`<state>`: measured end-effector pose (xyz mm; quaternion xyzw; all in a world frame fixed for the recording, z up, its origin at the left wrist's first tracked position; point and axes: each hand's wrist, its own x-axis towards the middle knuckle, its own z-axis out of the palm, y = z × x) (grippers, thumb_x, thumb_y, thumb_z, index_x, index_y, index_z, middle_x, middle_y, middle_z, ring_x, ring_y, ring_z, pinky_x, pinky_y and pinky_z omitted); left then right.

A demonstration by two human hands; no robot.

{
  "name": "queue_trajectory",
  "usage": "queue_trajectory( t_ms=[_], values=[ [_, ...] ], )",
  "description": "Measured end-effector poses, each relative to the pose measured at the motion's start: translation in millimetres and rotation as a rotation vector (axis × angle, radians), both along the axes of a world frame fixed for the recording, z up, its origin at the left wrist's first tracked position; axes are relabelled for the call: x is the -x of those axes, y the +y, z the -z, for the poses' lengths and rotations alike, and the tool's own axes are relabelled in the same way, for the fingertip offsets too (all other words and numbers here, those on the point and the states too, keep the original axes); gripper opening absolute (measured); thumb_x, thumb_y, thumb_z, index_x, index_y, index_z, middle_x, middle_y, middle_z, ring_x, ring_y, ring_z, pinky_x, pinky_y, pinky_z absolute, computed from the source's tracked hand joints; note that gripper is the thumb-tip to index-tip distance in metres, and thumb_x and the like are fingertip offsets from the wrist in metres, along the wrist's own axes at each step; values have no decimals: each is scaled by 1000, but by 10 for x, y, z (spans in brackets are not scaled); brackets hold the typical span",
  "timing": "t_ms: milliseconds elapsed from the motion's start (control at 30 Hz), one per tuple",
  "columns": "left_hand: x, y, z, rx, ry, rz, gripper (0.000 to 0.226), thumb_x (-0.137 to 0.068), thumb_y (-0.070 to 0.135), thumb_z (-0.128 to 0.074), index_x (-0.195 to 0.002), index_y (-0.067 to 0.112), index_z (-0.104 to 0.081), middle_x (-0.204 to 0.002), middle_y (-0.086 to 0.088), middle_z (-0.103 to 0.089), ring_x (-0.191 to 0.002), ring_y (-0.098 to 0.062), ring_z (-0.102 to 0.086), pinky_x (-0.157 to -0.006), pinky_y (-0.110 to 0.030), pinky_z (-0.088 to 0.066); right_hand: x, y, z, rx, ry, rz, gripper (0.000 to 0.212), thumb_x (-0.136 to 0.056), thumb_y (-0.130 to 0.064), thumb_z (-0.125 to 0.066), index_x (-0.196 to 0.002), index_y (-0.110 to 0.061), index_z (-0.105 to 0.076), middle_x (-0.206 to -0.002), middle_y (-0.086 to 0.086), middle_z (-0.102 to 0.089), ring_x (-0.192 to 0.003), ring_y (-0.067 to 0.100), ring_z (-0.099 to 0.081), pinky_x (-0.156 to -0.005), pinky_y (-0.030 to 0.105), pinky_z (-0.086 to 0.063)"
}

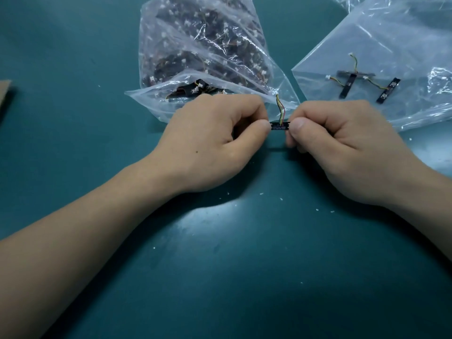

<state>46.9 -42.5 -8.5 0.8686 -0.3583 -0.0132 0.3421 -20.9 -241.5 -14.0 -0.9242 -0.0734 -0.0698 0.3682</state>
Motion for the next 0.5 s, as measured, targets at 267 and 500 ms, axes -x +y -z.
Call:
queue_trajectory(
  t_ms=[267, 500],
  values=[
    [32, 2, 12, -114, -95, -8, 22, -92, 37, -48, -88, 29, -68, -63, 11, -60, -66, -16, -57, -66, -41, -50, -9, 25, 25, 89, -24, -14, 28, -97, -28, -50, -77, -17, -67, -63, -2, -57, -66, 17, -54, -64, 38, -43],
    [-7, -15, 5, 46, 32, -23, 22, -94, 30, -52, -82, 22, -69, -59, 9, -56, -62, -11, -53, -66, -40, -49, -9, -1, -10, -47, 14, 20, 28, -100, -34, -49, -81, -29, -68, -69, 0, -66, -66, 15, -58, -63, 28, -43]
  ],
)
